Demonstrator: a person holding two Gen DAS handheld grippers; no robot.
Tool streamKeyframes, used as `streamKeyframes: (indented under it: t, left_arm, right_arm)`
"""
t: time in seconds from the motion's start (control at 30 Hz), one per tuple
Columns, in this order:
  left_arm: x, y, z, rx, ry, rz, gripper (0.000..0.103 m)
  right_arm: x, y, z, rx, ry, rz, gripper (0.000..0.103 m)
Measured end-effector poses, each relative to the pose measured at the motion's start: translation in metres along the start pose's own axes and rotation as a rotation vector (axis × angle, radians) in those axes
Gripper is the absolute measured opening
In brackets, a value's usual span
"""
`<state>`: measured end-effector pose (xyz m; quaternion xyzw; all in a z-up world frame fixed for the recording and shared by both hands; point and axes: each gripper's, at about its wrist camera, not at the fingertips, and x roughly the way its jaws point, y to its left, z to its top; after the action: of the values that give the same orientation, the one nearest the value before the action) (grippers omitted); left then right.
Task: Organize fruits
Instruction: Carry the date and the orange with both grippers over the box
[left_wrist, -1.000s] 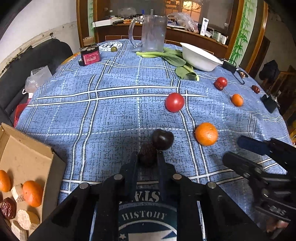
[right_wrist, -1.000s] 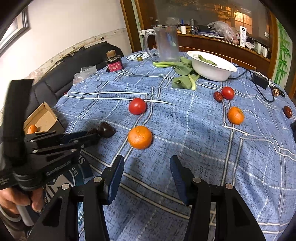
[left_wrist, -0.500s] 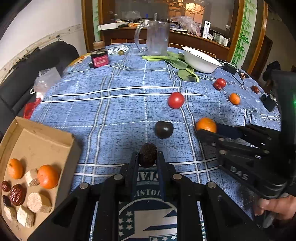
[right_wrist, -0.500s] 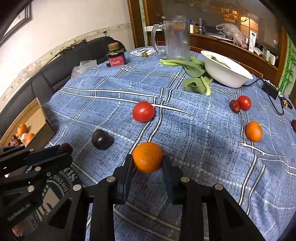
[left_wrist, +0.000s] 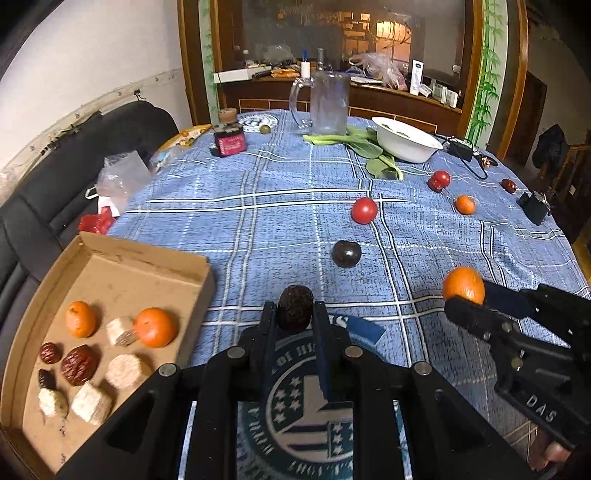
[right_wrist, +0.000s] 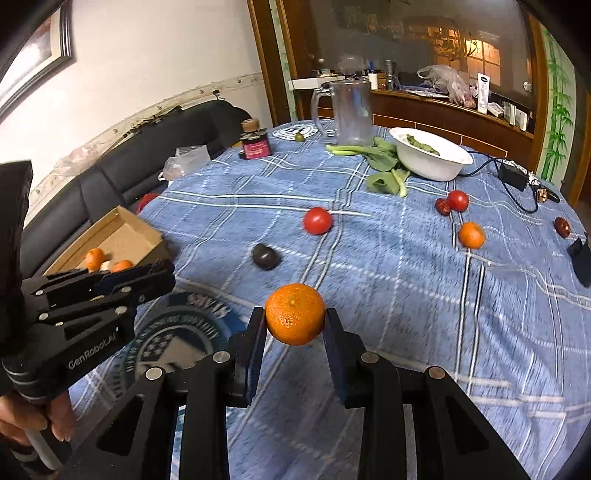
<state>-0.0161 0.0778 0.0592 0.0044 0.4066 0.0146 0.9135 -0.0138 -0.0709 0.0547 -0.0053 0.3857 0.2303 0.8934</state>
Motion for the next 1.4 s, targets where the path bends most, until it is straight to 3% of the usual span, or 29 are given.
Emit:
streamKeyframes:
  t: [0.63,1.4]
  left_arm:
    - [-0.052,0.059,-0.024,-0.047,-0.063,0.093,0.018]
    - [-0.064,0.143,-0.036,-0.145,-0.061,0.192,0.018]
  right_arm:
    - [-0.013,0.088,-0.006,-0.069,-0.022,0.102,0.034]
    - [0.017,0.164,0.013,-0.186,0.009,0.185,0.035]
